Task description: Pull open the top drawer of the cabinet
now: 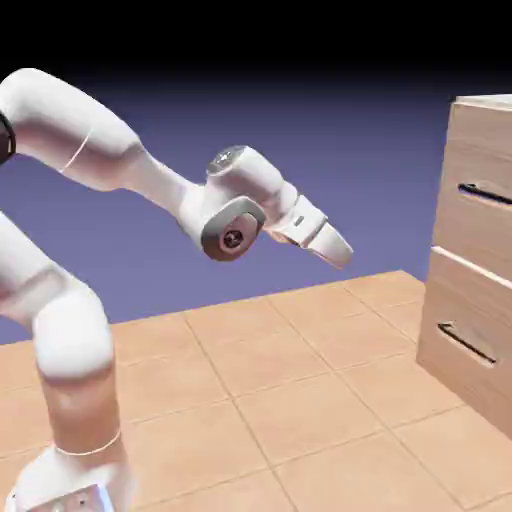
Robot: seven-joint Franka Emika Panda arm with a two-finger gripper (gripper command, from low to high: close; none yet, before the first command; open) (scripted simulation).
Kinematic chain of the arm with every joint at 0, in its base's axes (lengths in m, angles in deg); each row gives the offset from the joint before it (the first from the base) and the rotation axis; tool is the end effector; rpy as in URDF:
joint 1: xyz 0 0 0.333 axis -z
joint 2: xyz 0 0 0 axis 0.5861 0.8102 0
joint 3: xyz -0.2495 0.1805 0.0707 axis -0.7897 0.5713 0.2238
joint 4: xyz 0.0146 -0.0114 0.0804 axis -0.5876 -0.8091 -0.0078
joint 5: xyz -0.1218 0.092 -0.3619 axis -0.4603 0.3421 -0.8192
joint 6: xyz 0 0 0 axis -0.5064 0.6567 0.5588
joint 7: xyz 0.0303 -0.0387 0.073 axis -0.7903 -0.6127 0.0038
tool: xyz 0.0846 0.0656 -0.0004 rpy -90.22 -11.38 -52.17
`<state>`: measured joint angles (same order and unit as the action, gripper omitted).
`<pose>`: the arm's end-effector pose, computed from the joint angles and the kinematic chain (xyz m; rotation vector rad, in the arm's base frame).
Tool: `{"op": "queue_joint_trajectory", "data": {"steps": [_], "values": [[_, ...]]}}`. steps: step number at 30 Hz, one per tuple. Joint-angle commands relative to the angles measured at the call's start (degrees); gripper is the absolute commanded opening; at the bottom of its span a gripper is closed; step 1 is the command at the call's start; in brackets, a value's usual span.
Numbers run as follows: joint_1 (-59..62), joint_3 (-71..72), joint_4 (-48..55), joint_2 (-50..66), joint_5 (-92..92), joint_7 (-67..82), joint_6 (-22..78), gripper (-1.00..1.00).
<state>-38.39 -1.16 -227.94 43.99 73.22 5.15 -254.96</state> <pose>0.3914 0.0098 0.4686 -2.5345 0.8207 -1.0850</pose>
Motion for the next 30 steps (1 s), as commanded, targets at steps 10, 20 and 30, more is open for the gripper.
{"op": "queue_joint_trajectory", "data": {"steps": [10, 20, 30], "values": [[-15.09, -13.43, 8.29, -3.52, -24.92, 24.57, 2.99, 0.0], [-30.17, -26.85, 16.58, -7.04, -49.84, 49.14, 5.98, 0.0], [-45.25, -40.28, 24.87, -10.56, -74.76, 73.7, 8.97, 0.0]]}}
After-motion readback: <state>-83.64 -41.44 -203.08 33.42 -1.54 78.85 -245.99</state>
